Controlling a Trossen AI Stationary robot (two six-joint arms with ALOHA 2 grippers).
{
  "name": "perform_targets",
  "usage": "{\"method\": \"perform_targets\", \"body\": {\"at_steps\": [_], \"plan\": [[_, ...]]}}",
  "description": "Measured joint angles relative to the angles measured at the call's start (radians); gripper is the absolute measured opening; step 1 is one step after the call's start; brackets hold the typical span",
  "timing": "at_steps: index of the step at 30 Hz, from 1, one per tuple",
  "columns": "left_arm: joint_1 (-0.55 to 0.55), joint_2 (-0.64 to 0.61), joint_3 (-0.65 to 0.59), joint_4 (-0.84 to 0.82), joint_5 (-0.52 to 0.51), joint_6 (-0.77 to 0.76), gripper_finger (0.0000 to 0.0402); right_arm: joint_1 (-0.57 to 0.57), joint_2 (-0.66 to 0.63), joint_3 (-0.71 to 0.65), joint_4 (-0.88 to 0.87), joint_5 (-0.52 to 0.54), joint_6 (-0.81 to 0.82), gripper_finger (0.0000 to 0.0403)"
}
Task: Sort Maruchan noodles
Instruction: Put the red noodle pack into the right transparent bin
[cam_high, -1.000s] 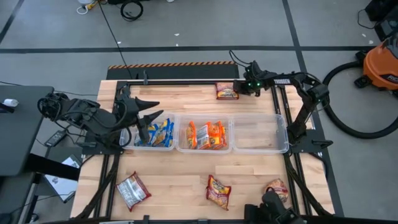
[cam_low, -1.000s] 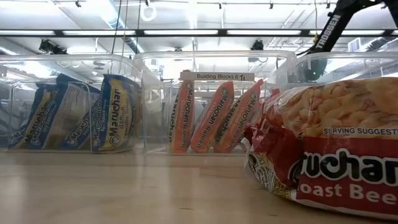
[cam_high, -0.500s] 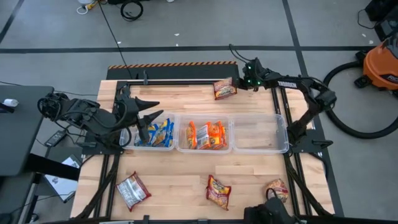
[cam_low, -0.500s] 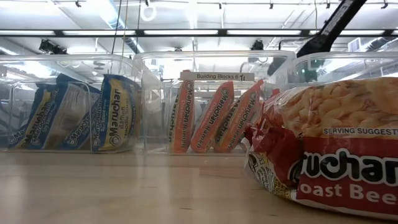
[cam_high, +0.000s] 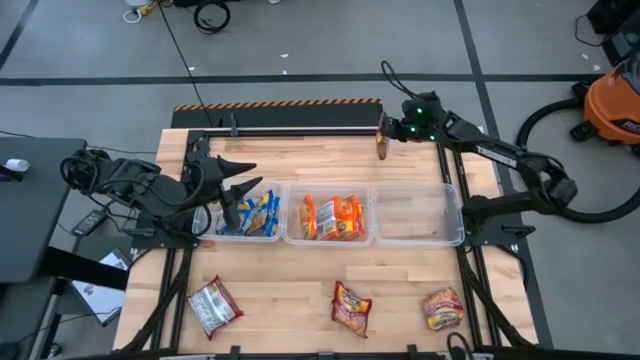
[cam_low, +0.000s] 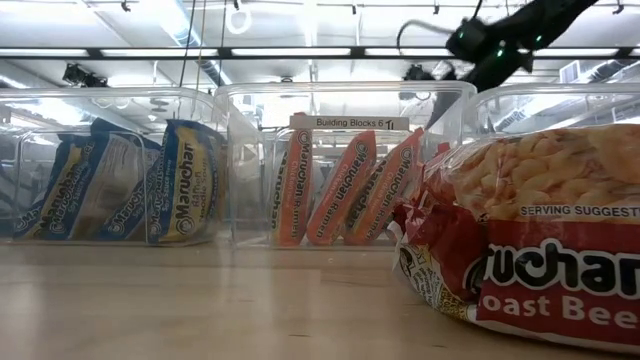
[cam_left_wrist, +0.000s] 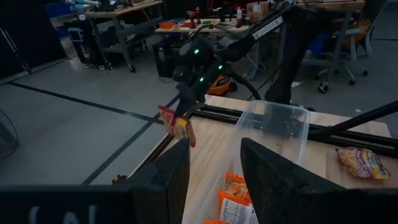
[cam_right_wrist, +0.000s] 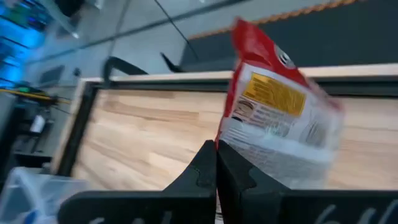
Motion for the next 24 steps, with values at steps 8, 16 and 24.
{"method": "perform_targets", "body": {"at_steps": [8, 16, 24], "plan": [[0.0, 0.0, 0.0, 0.0, 0.0, 0.0, 0.0148, 0.027, -0.145, 0.0, 0.0, 0.015, 0.084, 0.0002], [0.0, 0.0, 0.0, 0.004, -0.001, 0.0, 0.0148, 0.057, -0.241, 0.0, 0.039, 0.016, 0.132, 0.0002], [0.0, -0.019, 0.0, -0.043, 0.17, 0.003, 0.0148, 0.098, -0.328, 0.0, 0.105, 0.008, 0.143, 0.0002]]}}
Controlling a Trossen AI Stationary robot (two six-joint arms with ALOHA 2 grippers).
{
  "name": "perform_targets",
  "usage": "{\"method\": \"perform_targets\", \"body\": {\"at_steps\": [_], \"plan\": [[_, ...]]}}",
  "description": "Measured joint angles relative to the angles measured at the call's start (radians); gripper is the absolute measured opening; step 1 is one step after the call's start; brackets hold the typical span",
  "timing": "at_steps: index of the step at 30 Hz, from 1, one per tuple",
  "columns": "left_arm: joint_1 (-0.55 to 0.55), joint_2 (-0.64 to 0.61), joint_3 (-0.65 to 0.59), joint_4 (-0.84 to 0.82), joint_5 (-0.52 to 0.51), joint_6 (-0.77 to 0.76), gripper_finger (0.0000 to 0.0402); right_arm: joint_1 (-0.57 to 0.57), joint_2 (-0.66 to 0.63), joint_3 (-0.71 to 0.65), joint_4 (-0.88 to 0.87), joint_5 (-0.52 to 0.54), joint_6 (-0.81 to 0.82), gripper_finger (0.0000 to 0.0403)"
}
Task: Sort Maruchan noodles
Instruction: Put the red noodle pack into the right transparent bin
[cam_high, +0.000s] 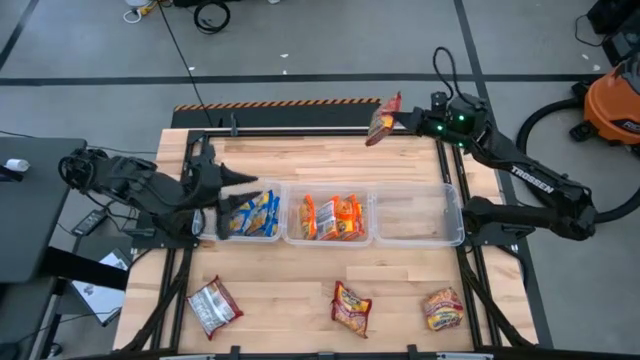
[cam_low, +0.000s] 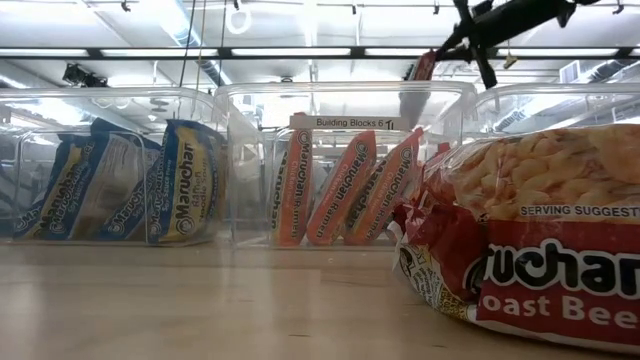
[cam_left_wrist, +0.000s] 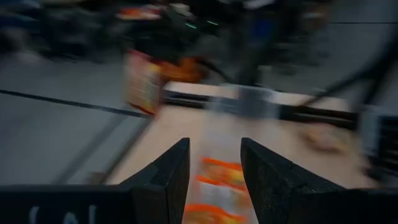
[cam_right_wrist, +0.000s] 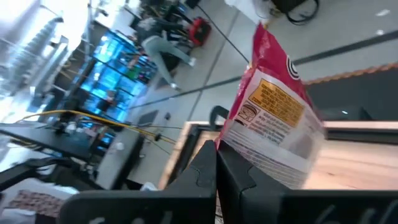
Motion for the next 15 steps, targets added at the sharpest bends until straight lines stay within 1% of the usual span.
{"method": "perform_targets", "body": {"at_steps": [2, 4, 6, 8, 10, 13, 15], "plan": [[0.008, -0.026, 0.001, -0.027, 0.116, -0.018, 0.0148, 0.008, -0.017, 0.0, 0.007, -0.001, 0.003, 0.0002], [0.024, -0.043, 0.002, -0.087, 0.226, -0.046, 0.0148, 0.015, -0.028, 0.0, 0.015, -0.002, 0.011, 0.0002], [0.034, -0.05, 0.001, -0.167, 0.274, -0.095, 0.0148, 0.019, -0.037, 0.0, 0.019, -0.004, 0.014, 0.0002], [0.041, -0.057, 0.0, -0.251, 0.263, -0.138, 0.0148, 0.021, -0.043, 0.0, 0.018, -0.004, 0.014, 0.0002], [0.046, -0.065, 0.0, -0.294, 0.221, -0.148, 0.0148, 0.021, -0.043, 0.0, 0.018, -0.009, 0.014, 0.0002], [0.046, -0.062, 0.0, -0.289, 0.16, -0.11, 0.0148, 0.021, -0.042, 0.0, 0.018, -0.019, 0.014, 0.0003], [0.046, -0.061, 0.0, -0.289, 0.137, -0.067, 0.0148, 0.021, -0.041, 0.0, 0.018, -0.019, 0.014, 0.0003]]}}
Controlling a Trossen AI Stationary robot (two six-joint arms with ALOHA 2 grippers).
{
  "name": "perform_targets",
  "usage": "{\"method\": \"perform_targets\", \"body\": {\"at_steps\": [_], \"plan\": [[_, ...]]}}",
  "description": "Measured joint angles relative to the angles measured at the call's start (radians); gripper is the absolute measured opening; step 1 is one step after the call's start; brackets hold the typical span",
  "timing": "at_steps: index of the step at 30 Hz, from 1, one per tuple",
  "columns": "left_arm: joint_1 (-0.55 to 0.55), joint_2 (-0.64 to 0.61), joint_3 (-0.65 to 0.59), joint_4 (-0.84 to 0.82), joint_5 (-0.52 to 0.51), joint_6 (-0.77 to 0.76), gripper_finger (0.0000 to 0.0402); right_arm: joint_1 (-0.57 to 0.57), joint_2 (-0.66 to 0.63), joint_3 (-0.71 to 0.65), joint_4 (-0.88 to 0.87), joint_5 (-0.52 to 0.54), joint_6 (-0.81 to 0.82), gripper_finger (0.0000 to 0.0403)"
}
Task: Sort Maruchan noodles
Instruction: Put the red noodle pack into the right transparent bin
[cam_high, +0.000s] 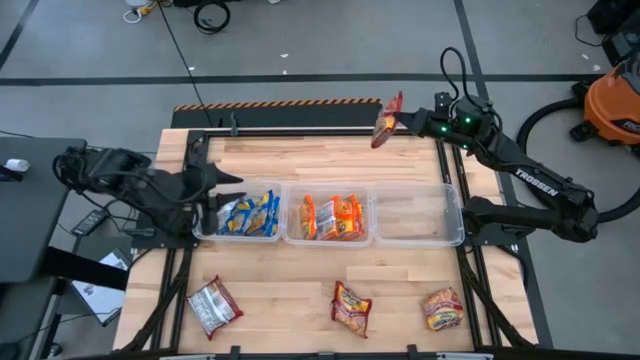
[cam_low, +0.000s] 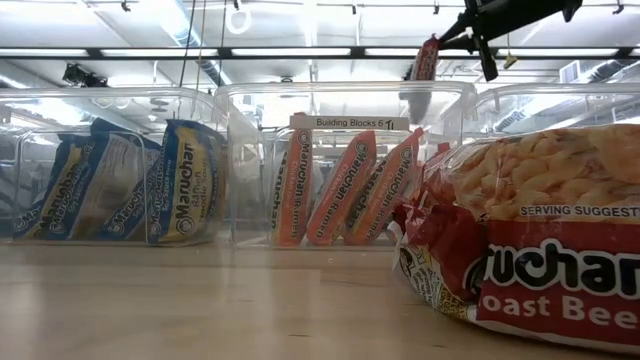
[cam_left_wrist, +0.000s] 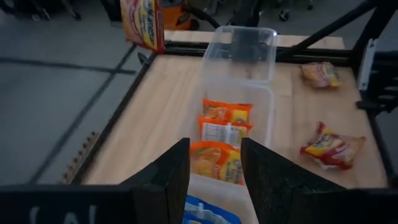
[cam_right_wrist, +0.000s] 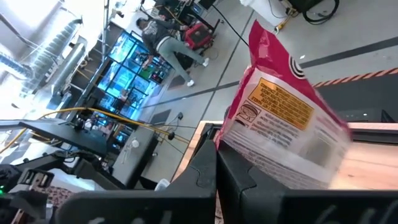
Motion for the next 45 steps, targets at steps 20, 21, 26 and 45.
{"method": "perform_targets", "body": {"at_steps": [20, 21, 26, 45], "plan": [[0.0, 0.001, 0.0, 0.003, -0.012, 0.038, 0.0148, 0.147, 0.011, 0.155, -0.098, 0.001, -0.045, 0.0001], [0.0, 0.001, 0.0, 0.003, -0.012, 0.038, 0.0148, 0.164, 0.011, 0.158, -0.098, 0.001, -0.033, 0.0001], [0.0, 0.001, 0.0, 0.003, -0.012, 0.038, 0.0148, 0.262, 0.012, 0.179, -0.096, 0.012, 0.022, 0.0001], [0.0, -0.002, 0.0, -0.078, 0.016, -0.041, 0.0148, 0.774, 0.007, 0.206, -0.094, 0.229, 0.065, 0.0001]]}}
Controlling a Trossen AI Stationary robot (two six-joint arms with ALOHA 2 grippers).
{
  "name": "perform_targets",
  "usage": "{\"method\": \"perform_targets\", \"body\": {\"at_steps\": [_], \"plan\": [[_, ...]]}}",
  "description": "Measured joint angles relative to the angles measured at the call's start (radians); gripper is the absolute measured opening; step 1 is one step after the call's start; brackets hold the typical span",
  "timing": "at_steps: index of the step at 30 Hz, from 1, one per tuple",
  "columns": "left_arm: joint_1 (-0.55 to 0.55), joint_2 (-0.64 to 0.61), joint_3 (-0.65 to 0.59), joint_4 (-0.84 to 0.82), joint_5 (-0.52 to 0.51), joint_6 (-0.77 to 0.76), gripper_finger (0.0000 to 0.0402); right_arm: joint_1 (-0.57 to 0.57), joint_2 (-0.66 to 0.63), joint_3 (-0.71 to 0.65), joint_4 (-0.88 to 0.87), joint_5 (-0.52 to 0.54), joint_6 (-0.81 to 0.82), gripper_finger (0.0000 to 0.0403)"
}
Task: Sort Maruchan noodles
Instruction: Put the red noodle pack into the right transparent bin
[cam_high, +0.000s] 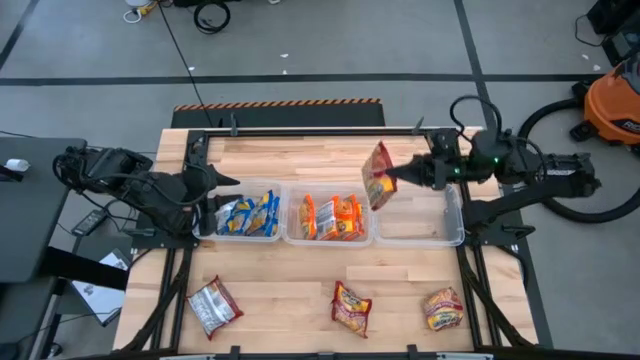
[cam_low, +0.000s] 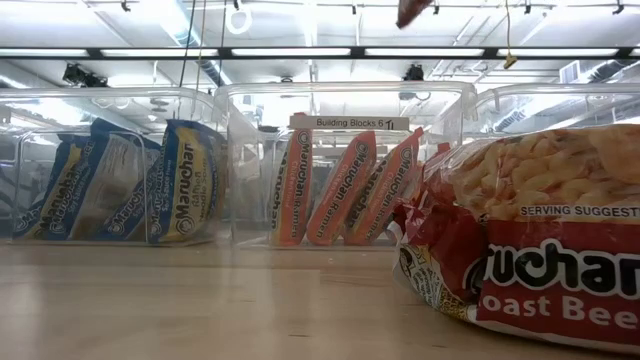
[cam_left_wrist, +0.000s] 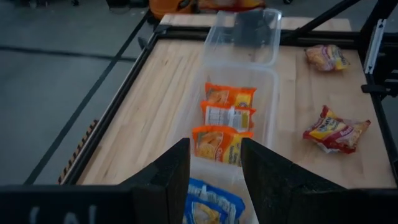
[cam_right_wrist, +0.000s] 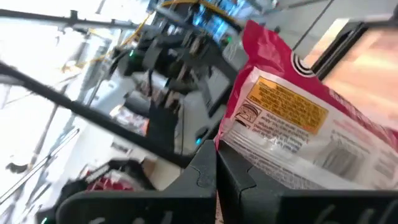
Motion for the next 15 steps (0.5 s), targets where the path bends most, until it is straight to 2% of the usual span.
{"method": "perform_targets", "body": {"at_steps": [2, 8, 12, 15], "plan": [[0.0, 0.0, 0.0, -0.031, -0.001, -0.026, 0.0148, 0.076, 0.0, 0.0, -0.02, 0.048, 0.013, 0.0001], [0.0, 0.0, 0.0, -0.131, -0.008, -0.134, 0.0148, 0.302, -0.002, 0.0, -0.159, 0.28, 0.107, 0.0001], [0.0, 0.0, 0.0, -0.165, -0.073, -0.161, 0.0148, 0.427, -0.023, 0.0, -0.194, 0.431, 0.133, 0.0001], [0.0, 0.0, 0.0, -0.173, -0.123, -0.165, 0.0148, 0.495, -0.049, 0.0, -0.284, 0.513, 0.187, 0.0]]}}
